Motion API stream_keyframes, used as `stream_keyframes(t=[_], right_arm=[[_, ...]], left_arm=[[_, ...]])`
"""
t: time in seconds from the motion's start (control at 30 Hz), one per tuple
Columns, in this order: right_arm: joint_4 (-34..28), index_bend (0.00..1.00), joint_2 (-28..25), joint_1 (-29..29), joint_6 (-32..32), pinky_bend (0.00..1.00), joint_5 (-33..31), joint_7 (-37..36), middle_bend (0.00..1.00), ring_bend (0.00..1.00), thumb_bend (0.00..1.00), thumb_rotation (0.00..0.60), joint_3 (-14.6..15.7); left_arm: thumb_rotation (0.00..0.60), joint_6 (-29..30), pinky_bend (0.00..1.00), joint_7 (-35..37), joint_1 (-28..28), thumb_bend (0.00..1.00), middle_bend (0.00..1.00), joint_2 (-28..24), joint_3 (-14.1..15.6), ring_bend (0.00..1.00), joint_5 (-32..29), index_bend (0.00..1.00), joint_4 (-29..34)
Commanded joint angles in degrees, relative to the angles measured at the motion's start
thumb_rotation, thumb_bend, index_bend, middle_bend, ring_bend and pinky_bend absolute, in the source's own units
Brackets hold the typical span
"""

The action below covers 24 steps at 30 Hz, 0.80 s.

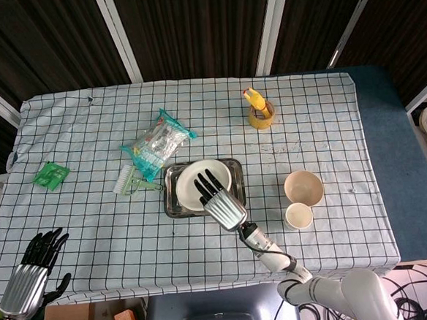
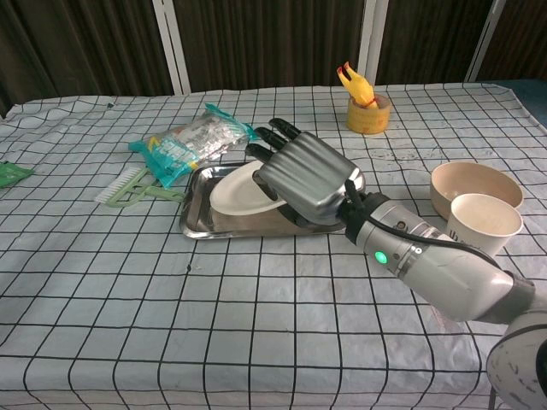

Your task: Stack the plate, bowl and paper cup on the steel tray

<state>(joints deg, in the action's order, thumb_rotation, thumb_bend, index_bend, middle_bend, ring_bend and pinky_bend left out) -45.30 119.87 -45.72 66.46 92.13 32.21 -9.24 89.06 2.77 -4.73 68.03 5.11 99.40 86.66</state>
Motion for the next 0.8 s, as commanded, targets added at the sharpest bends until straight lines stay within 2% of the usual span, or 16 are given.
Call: stream_keyframes(t=[0.03,0.2,0.57,0.8], right_arm=[[-1.33,0.41,-0.69,0.32,-0.54,0.00,-0.53,0.77,0.08,0.00,0.32,0.600,0.40],[-4.02,0.36,-1.79,0.91,-2.83,0.00,-2.60,3.74,0.05,0.00,0.29,0.600,0.42],[-8.12,0.24,-3.88,0.27,-4.26,0.00,-4.56,7.80,0.02,0.00,0.10,0.600,-0.56],[-13.69,0.16,-6.82,-0.49,-6.82,0.00,-7.34,12.41,0.00,0.00,0.01,0.600,-2.00]], left_arm=[[0.600,0.01,0.01,0.00,-0.02,0.38,0.00,0.01,-0.03,0.00,0.01,0.00,-0.02],[0.600,0.09,0.01,-0.06,0.03,0.38,0.00,0.03,-0.03,0.00,0.05,0.00,0.03],[0.600,-0.16,0.01,-0.09,-0.03,0.38,0.01,0.08,-0.02,0.00,-0.01,0.00,-0.03],[0.600,-0.26,0.01,0.22,-0.07,0.38,0.01,0.02,-0.06,0.00,-0.15,0.00,-0.14]])
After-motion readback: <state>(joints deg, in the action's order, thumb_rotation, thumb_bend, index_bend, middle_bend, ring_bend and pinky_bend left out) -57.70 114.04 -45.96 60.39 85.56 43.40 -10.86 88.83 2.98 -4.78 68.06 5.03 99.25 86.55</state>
